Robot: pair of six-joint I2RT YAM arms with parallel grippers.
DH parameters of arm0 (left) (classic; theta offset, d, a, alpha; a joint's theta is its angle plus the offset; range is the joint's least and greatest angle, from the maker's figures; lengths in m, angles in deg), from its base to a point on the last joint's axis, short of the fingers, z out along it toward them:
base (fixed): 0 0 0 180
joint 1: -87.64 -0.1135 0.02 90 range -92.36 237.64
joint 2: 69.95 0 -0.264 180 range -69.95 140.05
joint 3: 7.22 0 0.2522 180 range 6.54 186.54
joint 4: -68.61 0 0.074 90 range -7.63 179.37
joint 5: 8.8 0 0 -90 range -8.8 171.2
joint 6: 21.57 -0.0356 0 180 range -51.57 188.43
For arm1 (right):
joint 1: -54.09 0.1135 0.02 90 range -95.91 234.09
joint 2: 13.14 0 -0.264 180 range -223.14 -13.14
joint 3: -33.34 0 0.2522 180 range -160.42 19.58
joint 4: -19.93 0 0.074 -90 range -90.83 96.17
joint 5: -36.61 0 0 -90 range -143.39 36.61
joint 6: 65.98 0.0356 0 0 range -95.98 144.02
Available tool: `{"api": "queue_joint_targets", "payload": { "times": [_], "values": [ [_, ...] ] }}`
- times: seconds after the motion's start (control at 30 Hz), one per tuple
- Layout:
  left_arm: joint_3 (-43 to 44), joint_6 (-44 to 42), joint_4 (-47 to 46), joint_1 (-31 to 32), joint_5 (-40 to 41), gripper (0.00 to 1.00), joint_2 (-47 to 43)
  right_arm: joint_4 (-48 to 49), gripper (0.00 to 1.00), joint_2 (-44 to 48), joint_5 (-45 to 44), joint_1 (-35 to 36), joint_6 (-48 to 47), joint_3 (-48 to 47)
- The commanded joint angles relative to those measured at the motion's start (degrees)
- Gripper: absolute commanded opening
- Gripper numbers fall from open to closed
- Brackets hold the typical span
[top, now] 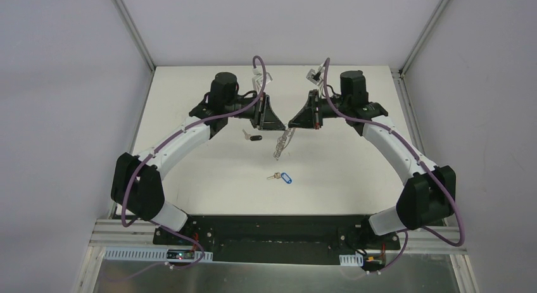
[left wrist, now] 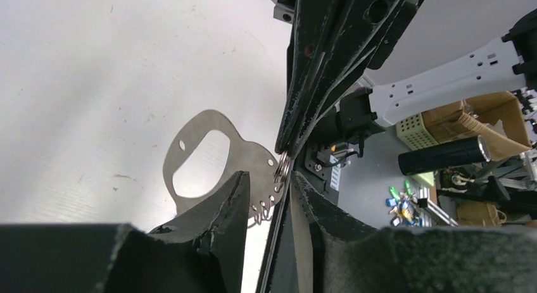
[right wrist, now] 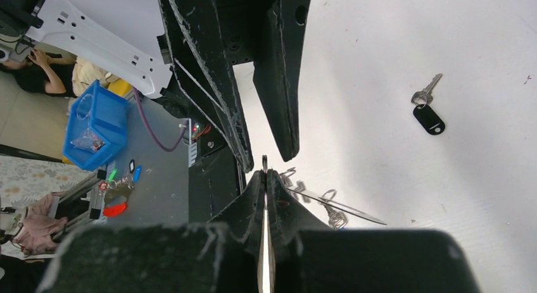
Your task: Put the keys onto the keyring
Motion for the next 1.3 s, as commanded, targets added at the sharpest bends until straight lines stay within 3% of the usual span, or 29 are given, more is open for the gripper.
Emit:
{"api": "queue_joint_targets", "payload": {
  "times": [0.0,0.17,0.7,0.87,0.93,1.0,1.1,1.27],
  "values": [
    [-1.3,4.7,-8.1,0.4,-2.1,0.28,-2.6,9.1,0.0,2.9,4.5,-1.1,6.6,1.5],
    [-1.9,7.5,-10.4,0.5,-2.5,0.18,-2.3,14.5,0.0,3.3,4.9,-1.8,10.9,3.6],
    [-1.6,12.1,-14.0,0.4,-2.3,0.05,-0.9,25.1,0.0,2.7,5.2,-2.7,19.9,7.3],
    [0.0,11.2,-11.1,0.4,-2.4,0.0,-0.7,25.5,0.0,2.8,5.4,-3.0,19.5,7.9],
    [2.3,8.0,-4.4,0.5,-1.8,0.0,-0.5,25.5,0.0,3.1,5.8,-3.0,18.8,8.3],
    [7.1,1.2,8.3,0.9,-0.1,0.0,0.1,25.5,0.03,3.3,6.4,-3.0,17.8,8.6],
    [15.9,-12.0,28.4,2.1,2.5,0.0,2.7,22.1,0.15,3.9,7.0,-3.0,13.4,8.1],
    [30.1,-22.1,53.0,4.3,7.8,0.0,8.3,15.0,0.34,4.5,7.9,-3.0,6.3,5.6]
  ]
}}
